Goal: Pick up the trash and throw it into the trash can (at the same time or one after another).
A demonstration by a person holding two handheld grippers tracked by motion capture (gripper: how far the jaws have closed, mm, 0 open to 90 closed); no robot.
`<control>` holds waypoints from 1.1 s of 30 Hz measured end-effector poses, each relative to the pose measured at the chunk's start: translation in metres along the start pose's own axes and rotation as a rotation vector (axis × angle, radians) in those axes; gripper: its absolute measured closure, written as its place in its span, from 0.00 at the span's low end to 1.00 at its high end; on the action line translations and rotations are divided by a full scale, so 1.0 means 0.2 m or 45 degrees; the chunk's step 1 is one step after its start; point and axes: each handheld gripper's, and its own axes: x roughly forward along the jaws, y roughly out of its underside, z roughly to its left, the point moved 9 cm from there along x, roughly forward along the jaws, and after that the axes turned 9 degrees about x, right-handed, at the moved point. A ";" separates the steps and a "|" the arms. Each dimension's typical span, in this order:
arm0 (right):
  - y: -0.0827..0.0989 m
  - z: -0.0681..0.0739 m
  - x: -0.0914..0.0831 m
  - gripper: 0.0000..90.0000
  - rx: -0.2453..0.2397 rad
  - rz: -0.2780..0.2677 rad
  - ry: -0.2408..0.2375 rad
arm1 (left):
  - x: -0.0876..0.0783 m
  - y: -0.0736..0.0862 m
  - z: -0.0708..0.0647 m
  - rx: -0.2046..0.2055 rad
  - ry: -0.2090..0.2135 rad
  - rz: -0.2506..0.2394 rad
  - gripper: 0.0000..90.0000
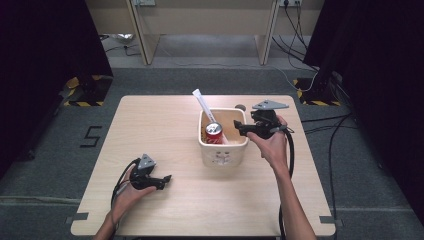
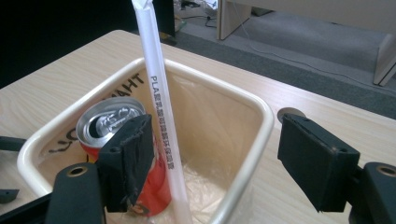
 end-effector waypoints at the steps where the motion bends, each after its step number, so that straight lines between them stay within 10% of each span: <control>1: 0.00 0.00 0.00 0.30 0.000 0.000 0.000 | 0.00 0.00 0.00 0.000 0.000 0.000 0.16; 20: 0.18 -0.15 -0.14 0.30 0.043 -0.003 0.058 | 0.00 0.00 0.00 0.003 -0.002 0.003 0.16; 33: 0.22 -0.13 -0.18 0.30 -0.009 -0.004 0.081 | 0.00 0.00 0.00 0.002 -0.002 0.003 0.16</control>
